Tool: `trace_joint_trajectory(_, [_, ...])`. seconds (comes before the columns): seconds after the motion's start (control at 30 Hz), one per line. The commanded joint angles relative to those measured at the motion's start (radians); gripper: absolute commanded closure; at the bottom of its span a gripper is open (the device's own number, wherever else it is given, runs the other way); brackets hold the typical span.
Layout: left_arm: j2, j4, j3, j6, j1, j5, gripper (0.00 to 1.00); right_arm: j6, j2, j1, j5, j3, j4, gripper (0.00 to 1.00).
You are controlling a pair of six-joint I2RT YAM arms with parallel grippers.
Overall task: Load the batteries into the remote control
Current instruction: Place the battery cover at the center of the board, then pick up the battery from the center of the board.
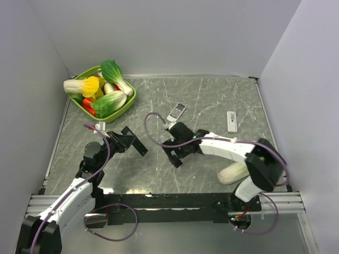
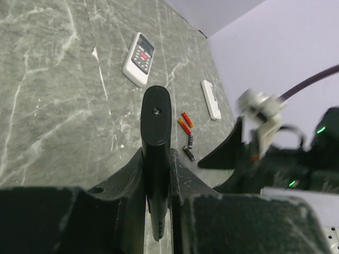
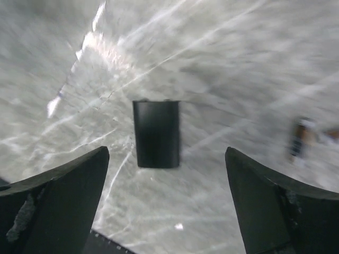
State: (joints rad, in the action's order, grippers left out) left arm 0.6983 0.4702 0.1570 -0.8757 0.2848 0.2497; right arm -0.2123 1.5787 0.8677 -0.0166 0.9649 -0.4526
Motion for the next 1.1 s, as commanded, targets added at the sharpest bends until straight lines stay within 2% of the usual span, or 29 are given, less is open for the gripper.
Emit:
trace_joint_trajectory(0.0, [0.02,0.145,0.001,0.02,-0.004,0.062,0.97,-0.077,-0.21,-0.151,0.048,0.04,-0.029,0.0])
trace_joint_trajectory(0.1, [0.059,0.218,-0.014,0.018,-0.004,0.117,0.99,-0.137,-0.294,-0.278,0.115,-0.011,-0.011,0.0])
trace_joint_trajectory(0.33, [0.207,0.511,-0.053,0.024,-0.004,0.256,0.99,-0.171,-0.329,-0.398,0.08,-0.026,-0.066,0.0])
trace_joint_trajectory(0.43, [0.283,0.613,-0.045,0.03,-0.004,0.308,0.99,-0.15,-0.324,-0.398,0.078,-0.038,-0.058,0.1])
trace_joint_trajectory(0.57, [0.355,0.644,-0.027,0.058,-0.004,0.332,0.99,-0.142,-0.269,-0.401,0.063,-0.031,-0.087,0.33])
trace_joint_trajectory(0.8, [0.392,0.641,-0.007,0.145,-0.003,0.349,0.99,-0.269,-0.184,-0.407,-0.039,-0.026,-0.081,0.44])
trace_joint_trajectory(1.07, [0.402,0.616,-0.005,0.175,0.011,0.352,0.99,-0.42,-0.071,-0.42,-0.115,0.006,-0.077,0.55])
